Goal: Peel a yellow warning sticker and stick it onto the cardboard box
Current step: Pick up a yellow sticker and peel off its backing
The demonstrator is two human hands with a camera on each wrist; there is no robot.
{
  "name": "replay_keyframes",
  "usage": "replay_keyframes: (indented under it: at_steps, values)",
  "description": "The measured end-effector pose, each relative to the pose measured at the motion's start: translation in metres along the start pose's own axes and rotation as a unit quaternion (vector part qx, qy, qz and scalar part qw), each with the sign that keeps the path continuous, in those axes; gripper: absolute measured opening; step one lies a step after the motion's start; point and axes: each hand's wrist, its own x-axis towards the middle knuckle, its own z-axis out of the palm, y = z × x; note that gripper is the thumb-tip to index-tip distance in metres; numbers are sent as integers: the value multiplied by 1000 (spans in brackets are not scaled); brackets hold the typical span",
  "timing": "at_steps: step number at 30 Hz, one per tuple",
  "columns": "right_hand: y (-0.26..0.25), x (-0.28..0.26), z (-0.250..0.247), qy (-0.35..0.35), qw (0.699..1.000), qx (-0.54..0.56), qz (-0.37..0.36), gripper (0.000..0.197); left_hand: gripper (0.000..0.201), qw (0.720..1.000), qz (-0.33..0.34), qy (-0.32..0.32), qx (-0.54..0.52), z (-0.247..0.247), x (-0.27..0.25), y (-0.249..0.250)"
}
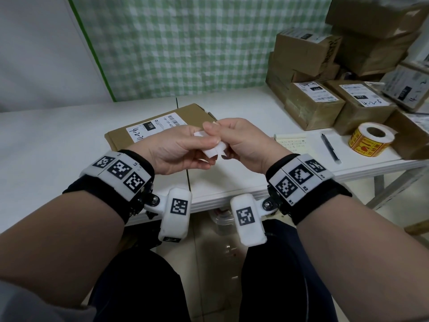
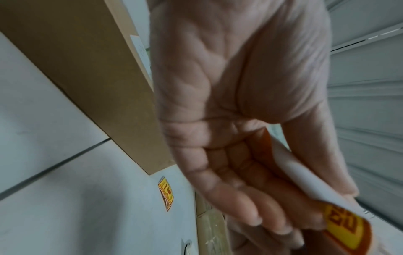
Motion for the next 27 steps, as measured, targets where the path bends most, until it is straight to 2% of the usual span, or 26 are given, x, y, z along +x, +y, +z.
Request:
replay_keyframes:
  at_steps: [3, 8, 12, 17, 21, 25, 27]
  values:
    - [-1, 0, 0, -10, 998, 61, 15, 28, 39, 998, 14, -20, -50, 0, 1, -3]
    - [1, 0, 1, 11, 986, 165, 31, 27, 31, 991, 25, -21, -128, 6, 2, -4]
    - [4, -1, 2, 60, 969, 234, 46, 28, 30, 984, 31, -7, -173, 7, 4, -5]
    - [8, 2, 0, 88, 944, 311, 70, 28, 28, 982, 41, 9, -183, 9, 6, -6]
    - [10, 5, -2, 92, 926, 357, 79, 29, 40, 974, 47, 11, -221, 11, 7, -7]
    - [13, 7, -11, 97, 879, 461, 77, 47, 22, 972, 60, -1, -226, 11, 5, -7]
    - [14, 8, -17, 118, 876, 462, 76, 38, 22, 981, 51, 18, -184, 11, 5, -8]
